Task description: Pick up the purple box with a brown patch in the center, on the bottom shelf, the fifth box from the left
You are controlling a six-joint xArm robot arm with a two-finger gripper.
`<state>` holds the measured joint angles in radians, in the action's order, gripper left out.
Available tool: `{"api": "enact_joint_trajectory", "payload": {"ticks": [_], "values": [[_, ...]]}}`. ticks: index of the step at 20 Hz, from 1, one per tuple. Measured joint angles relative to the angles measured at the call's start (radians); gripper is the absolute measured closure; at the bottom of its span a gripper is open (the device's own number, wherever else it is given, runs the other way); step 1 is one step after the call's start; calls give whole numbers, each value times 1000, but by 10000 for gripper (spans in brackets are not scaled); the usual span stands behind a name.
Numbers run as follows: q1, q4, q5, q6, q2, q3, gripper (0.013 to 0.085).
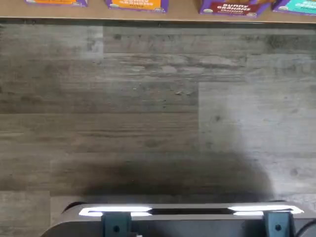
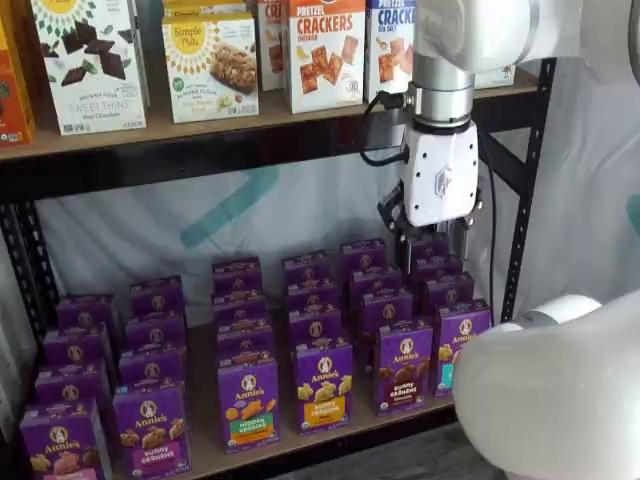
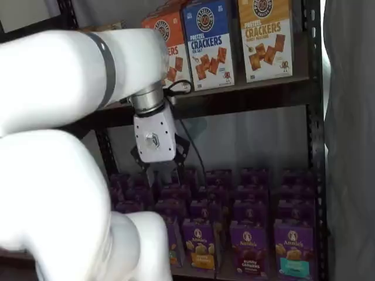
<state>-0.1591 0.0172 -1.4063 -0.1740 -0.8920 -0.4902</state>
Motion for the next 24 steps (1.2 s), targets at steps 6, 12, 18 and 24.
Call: {"api": "enact_joint_trajectory", "payload": {"ticks": [6, 12, 18, 24], "values": [[-24, 26, 77, -32, 31, 46, 130], [-17, 57, 218, -43, 103, 109, 130], [22, 31, 330, 0, 190, 138, 130], [63, 24, 468, 40, 317, 157, 130]]}}
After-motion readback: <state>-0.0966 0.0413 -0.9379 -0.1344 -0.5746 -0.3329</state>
